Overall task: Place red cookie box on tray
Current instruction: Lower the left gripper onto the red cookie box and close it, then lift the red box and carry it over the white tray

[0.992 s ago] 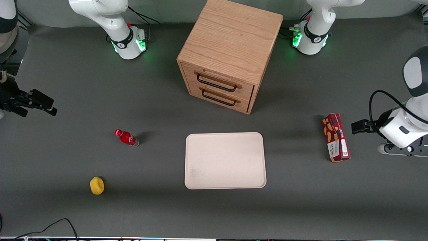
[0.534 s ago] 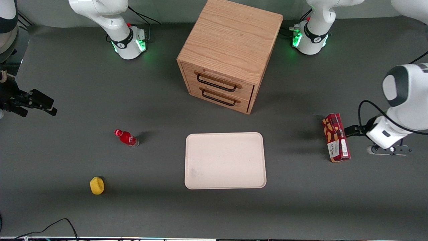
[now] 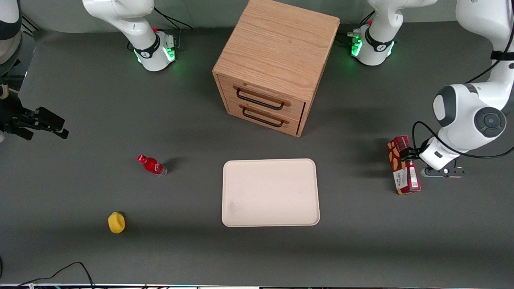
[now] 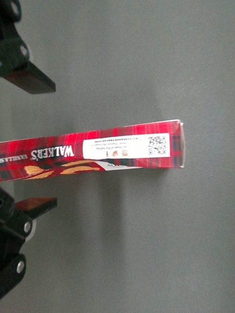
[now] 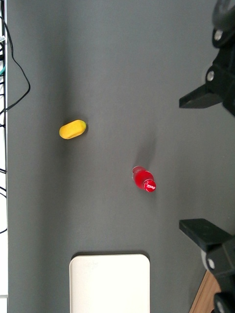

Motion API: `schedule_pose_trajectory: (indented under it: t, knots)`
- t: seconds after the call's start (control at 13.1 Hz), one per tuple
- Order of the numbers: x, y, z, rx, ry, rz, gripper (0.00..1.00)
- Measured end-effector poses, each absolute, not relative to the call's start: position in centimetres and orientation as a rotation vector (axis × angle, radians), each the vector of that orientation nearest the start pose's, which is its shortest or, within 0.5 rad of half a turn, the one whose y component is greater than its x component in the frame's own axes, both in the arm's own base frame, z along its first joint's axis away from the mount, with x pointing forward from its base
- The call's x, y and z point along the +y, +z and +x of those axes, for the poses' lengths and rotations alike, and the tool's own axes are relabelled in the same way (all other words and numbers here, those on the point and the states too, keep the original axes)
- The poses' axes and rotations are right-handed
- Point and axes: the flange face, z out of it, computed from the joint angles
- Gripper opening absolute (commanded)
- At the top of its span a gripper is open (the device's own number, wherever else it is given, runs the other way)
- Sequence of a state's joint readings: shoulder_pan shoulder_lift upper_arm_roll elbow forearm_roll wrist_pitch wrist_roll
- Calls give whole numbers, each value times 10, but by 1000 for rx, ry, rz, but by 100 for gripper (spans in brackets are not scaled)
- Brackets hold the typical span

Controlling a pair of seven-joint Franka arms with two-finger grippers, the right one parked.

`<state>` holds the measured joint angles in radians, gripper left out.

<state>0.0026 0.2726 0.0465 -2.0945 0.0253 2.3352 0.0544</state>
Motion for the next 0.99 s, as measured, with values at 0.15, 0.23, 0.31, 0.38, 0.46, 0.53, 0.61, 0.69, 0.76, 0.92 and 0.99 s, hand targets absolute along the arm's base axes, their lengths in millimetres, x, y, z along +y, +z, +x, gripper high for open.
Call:
schedule_pose_trajectory:
  t: [0.15, 0.23, 0.31, 0.38, 0.46, 0.53, 0.61, 0.69, 0.76, 0.92, 0.99]
  knots:
    - [39, 275, 576, 11, 51, -3112, 46]
    - [42, 268, 577, 3, 38, -3111, 34]
    - [43, 260, 578, 1, 30, -3111, 33]
    - [43, 254, 579, 3, 32, -3111, 17]
    - [42, 252, 579, 4, 33, -3111, 0]
    - [39, 254, 580, 3, 27, -3113, 0]
    - [36, 256, 581, -10, 21, -3114, 0]
    - [31, 259, 584, -30, 13, -3114, 0]
    - [22, 265, 588, -54, 22, -3114, 0]
    - [-17, 297, 604, -79, 100, -3108, 0]
    - [-43, 323, 615, -81, 115, -3104, 0]
